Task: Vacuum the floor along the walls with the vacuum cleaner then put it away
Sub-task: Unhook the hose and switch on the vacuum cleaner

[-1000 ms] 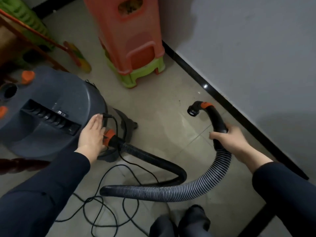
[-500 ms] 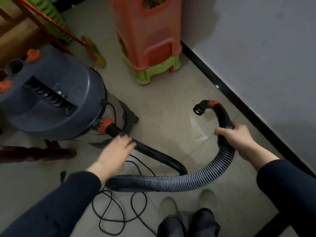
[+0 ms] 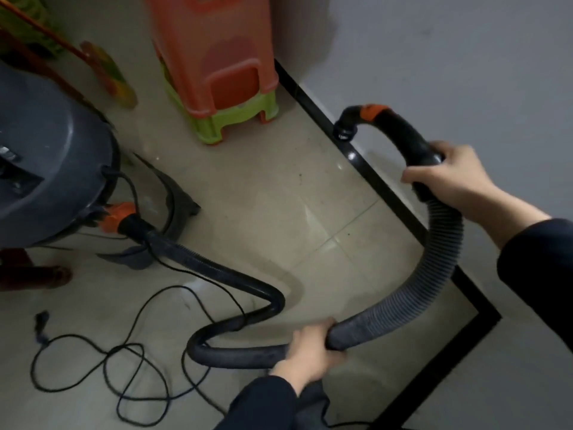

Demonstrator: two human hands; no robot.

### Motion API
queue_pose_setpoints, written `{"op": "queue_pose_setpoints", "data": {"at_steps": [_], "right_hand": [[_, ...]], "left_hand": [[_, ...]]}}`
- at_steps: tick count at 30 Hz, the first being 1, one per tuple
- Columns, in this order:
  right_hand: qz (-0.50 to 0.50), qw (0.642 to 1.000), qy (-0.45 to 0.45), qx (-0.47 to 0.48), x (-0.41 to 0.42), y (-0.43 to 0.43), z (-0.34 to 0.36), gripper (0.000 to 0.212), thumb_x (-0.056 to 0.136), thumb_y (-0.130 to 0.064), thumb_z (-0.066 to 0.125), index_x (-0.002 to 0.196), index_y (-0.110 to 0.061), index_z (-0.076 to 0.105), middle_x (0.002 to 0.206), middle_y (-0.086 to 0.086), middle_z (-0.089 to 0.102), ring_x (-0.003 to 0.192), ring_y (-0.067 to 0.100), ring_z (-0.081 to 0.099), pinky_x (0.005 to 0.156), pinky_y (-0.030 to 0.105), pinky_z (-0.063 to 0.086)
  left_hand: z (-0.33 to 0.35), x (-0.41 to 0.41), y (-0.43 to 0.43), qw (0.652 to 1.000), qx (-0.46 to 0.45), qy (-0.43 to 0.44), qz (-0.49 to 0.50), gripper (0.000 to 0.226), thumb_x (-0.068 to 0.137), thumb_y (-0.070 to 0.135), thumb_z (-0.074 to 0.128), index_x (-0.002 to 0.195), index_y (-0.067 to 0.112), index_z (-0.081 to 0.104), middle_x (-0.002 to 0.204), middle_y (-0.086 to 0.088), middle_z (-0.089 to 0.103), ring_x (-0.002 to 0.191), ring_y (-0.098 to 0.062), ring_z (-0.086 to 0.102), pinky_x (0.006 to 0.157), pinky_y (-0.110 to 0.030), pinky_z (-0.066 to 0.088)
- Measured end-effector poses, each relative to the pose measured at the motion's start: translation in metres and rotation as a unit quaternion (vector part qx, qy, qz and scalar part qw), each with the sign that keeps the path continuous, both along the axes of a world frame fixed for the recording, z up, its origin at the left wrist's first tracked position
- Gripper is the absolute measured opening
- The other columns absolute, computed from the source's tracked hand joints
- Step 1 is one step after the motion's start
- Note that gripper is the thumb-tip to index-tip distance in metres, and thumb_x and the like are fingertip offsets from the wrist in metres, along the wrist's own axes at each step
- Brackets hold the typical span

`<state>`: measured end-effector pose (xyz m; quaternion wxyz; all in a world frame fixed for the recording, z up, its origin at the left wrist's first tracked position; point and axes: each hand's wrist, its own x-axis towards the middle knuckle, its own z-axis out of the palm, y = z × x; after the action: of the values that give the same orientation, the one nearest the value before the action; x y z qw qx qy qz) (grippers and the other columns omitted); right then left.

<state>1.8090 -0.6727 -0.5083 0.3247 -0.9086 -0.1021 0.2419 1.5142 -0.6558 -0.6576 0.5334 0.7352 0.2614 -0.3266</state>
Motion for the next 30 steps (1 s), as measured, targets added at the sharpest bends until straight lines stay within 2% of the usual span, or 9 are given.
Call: {"op": "queue_pose_setpoints", "data": {"at_steps": [4, 6, 9, 13, 16, 18, 22, 25, 30], "right_hand": [[0.064, 0.996, -0.067, -0.017, 0.036, -0.012, 0.022, 0.032, 0.059, -0.022, 0.075, 0.089, -0.022, 0.066, 0.06, -0.002, 0.062, 0.041, 0.007, 0.058, 0.046, 0.023, 0.049], [0.111, 0.99, -0.082, -0.018, 0.043, -0.022, 0.021, 0.034, 0.058, -0.025, 0.073, 0.09, -0.021, 0.065, 0.062, 0.001, 0.063, 0.048, 0.012, 0.061, 0.048, 0.027, 0.05], [0.187, 0.978, -0.084, -0.027, 0.04, -0.045, 0.001, 0.035, 0.062, -0.024, 0.074, 0.095, -0.022, 0.062, 0.069, 0.003, 0.062, 0.064, 0.023, 0.062, 0.06, 0.035, 0.05], [0.234, 0.971, -0.037, -0.009, 0.024, -0.074, -0.041, 0.043, 0.064, -0.02, 0.075, 0.102, -0.033, 0.059, 0.073, -0.008, 0.06, 0.069, 0.011, 0.059, 0.061, 0.026, 0.045], [0.187, 0.982, -0.012, 0.024, 0.016, -0.085, -0.075, 0.038, 0.065, -0.021, 0.074, 0.097, -0.033, 0.057, 0.07, -0.011, 0.056, 0.061, 0.002, 0.054, 0.055, 0.017, 0.039], [0.139, 0.989, -0.003, 0.049, 0.016, -0.09, -0.093, 0.038, 0.065, -0.021, 0.074, 0.096, -0.034, 0.055, 0.07, -0.011, 0.053, 0.059, 0.004, 0.052, 0.055, 0.02, 0.039], [0.066, 0.995, 0.0, 0.077, 0.016, -0.095, -0.119, 0.043, 0.066, -0.018, 0.076, 0.103, -0.028, 0.057, 0.079, -0.002, 0.059, 0.063, 0.016, 0.058, 0.056, 0.024, 0.044], [0.039, 0.997, -0.005, 0.07, 0.014, -0.101, -0.131, 0.04, 0.068, -0.017, 0.076, 0.102, -0.024, 0.057, 0.078, 0.0, 0.059, 0.062, 0.015, 0.057, 0.052, 0.023, 0.043], [0.008, 0.999, -0.019, 0.041, 0.001, -0.116, -0.146, 0.041, 0.067, -0.017, 0.077, 0.1, -0.025, 0.054, 0.079, -0.005, 0.058, 0.067, 0.008, 0.057, 0.051, 0.021, 0.038]], "left_hand": [[0.005, 0.058, -0.085, 0.994, -0.081, -0.042, 0.062, 0.04, 0.082, 0.033, 0.069, 0.118, 0.021, 0.058, 0.11, -0.007, 0.069, 0.101, -0.025, 0.064, 0.078, -0.03, 0.048], [0.003, 0.076, -0.116, 0.991, -0.098, -0.05, 0.074, 0.041, 0.08, 0.034, 0.07, 0.117, 0.02, 0.06, 0.109, -0.007, 0.067, 0.1, -0.025, 0.063, 0.075, -0.026, 0.045], [-0.014, 0.092, -0.127, 0.992, -0.1, -0.022, 0.077, 0.04, 0.083, 0.03, 0.068, 0.121, 0.02, 0.061, 0.115, -0.005, 0.068, 0.107, -0.02, 0.063, 0.082, -0.022, 0.045], [-0.044, 0.075, -0.1, 0.996, -0.076, 0.037, 0.032, 0.037, 0.09, 0.022, 0.063, 0.127, 0.017, 0.059, 0.121, -0.005, 0.067, 0.113, -0.016, 0.06, 0.082, -0.02, 0.043], [-0.053, 0.053, -0.086, 0.995, -0.086, 0.056, -0.006, 0.041, 0.088, 0.024, 0.066, 0.127, 0.013, 0.058, 0.119, -0.003, 0.064, 0.107, -0.008, 0.057, 0.076, -0.011, 0.039], [-0.056, 0.042, -0.08, 0.993, -0.097, 0.067, -0.001, 0.043, 0.084, 0.028, 0.063, 0.122, 0.01, 0.061, 0.115, -0.003, 0.063, 0.102, -0.005, 0.056, 0.077, -0.009, 0.04], [-0.055, 0.042, -0.055, 0.988, -0.068, 0.137, -0.002, 0.041, 0.09, 0.014, 0.054, 0.131, 0.019, 0.057, 0.125, 0.0, 0.061, 0.116, -0.011, 0.055, 0.093, -0.017, 0.042], [-0.047, 0.052, -0.031, 0.989, 0.004, 0.15, -0.021, 0.049, 0.093, 0.01, 0.048, 0.14, 0.023, 0.049, 0.142, -0.002, 0.05, 0.13, -0.017, 0.047, 0.096, -0.015, 0.036], [-0.013, 0.094, 0.004, 0.989, 0.058, 0.121, -0.063, 0.05, 0.094, 0.013, 0.053, 0.142, 0.021, 0.046, 0.146, -0.009, 0.046, 0.131, -0.023, 0.048, 0.099, -0.023, 0.039]]}}
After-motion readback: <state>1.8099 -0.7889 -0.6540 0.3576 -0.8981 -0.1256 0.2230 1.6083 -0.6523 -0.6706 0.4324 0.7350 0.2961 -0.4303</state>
